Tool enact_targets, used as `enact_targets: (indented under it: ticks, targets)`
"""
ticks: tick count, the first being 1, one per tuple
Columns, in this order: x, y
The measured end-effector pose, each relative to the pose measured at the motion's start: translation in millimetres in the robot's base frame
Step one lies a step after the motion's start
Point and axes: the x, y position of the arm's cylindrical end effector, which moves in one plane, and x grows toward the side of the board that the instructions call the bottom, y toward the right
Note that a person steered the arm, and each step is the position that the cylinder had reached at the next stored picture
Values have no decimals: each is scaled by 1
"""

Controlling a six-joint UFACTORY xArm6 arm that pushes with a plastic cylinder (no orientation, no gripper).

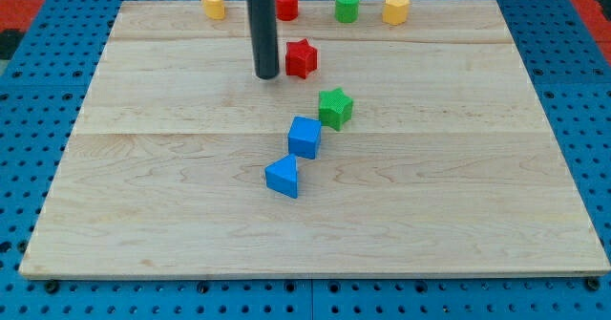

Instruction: Place the red star below the red circle

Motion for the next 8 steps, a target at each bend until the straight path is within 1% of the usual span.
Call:
enact_targets:
  ticks: [1,2,3,4,5,6,7,8]
  targets:
    - [-16,21]
    - [22,29]
    - [22,49]
    - [39,63]
    - [40,103]
    - [16,70]
    - [-25,53]
    - [-48,52]
